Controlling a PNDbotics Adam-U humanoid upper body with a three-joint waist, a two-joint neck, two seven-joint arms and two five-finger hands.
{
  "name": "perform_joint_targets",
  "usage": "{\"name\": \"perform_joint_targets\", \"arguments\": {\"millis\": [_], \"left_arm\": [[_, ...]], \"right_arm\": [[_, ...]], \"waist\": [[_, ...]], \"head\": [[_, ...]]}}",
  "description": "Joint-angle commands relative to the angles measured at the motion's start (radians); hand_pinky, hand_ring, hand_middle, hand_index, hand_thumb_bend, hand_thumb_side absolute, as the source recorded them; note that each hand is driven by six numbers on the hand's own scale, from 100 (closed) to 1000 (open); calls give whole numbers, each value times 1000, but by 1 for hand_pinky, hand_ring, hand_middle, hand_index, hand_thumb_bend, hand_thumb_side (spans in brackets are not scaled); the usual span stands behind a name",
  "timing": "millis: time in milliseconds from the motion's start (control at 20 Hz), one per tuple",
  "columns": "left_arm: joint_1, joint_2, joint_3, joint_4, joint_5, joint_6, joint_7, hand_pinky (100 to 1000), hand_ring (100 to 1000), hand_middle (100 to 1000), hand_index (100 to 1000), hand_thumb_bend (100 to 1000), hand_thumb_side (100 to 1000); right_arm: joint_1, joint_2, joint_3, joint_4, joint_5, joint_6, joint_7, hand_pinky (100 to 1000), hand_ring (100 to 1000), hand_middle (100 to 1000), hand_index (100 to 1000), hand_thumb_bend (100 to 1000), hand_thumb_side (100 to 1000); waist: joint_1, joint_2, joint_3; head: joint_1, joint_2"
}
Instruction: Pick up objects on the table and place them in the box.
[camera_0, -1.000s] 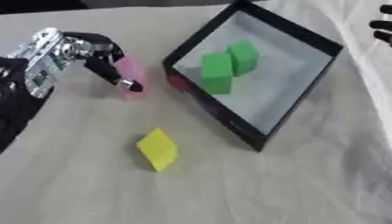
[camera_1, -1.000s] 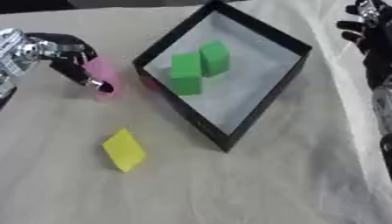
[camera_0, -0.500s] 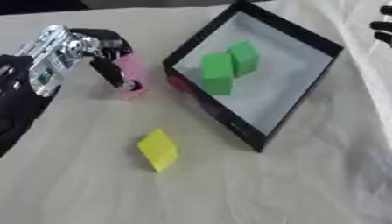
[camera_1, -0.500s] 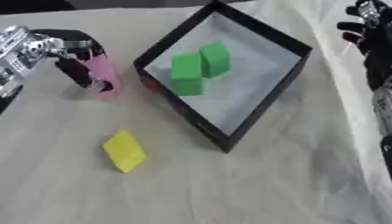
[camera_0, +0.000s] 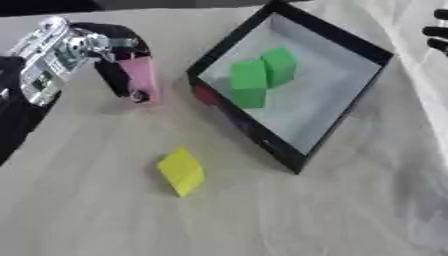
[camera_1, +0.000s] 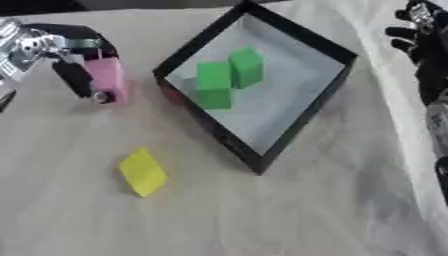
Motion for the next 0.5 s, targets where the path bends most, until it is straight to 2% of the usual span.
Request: {"name": "perform_joint_targets", "arguments": {"millis": [50, 250, 500], "left_arm": [[-42, 58, 32, -72, 33, -4, -7, 777, 609, 559, 664, 103, 100], [-82, 59, 46, -131, 75, -18, -15, 778, 610, 559, 665, 100, 100], [-130, 31, 51, -156, 72, -35, 4, 782, 616, 566, 670, 103, 100]], "right_arm": [[-12, -30, -10, -9, 2, -2, 0, 880, 783, 814, 904, 100, 666], [-17, -33, -9, -12, 0, -5, 1, 880, 783, 814, 904, 100, 662], [-22, -35, -7, -13, -1, -6, 4, 881, 783, 815, 904, 100, 661]], "waist": [[-7, -31, 3], [-13, -35, 5], [-16, -37, 5]], "head": [[-6, 1], [-9, -3], [-7, -10]]}}
